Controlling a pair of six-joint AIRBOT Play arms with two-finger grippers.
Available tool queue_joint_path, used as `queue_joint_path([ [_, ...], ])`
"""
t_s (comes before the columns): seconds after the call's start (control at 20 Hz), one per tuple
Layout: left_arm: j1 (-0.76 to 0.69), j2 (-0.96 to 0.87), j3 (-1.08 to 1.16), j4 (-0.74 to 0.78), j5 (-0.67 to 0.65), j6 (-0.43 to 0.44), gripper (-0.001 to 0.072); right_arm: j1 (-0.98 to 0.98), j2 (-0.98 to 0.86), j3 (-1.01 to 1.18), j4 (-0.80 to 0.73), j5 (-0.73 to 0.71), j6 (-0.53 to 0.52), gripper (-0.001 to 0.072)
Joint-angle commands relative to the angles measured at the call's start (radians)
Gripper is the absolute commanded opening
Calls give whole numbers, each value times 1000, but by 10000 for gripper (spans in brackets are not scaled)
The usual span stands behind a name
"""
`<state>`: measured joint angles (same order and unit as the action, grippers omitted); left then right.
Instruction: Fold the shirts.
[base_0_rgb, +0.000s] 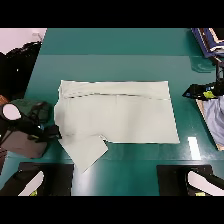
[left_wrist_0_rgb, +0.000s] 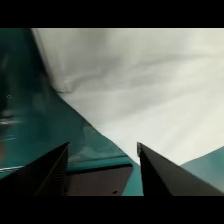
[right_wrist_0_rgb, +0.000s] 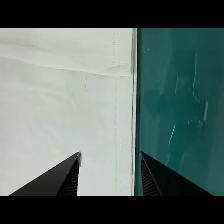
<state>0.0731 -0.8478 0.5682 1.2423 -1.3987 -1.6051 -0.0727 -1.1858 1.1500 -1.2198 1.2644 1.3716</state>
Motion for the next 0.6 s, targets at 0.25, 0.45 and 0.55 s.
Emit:
queue_joint_path([
  [0.25, -1, 29, -220, -174, 155, -18, 486, 0, 4, -2, 51, -19, -12, 431],
  [0.45, -1, 29, -220, -202, 217, -18, 485, 0, 4, -2, 50, 28, -12, 431],
  [0.55, -1, 29, -220, -207, 214, -2, 130, -6, 4, -3, 21, 90, -13, 431],
])
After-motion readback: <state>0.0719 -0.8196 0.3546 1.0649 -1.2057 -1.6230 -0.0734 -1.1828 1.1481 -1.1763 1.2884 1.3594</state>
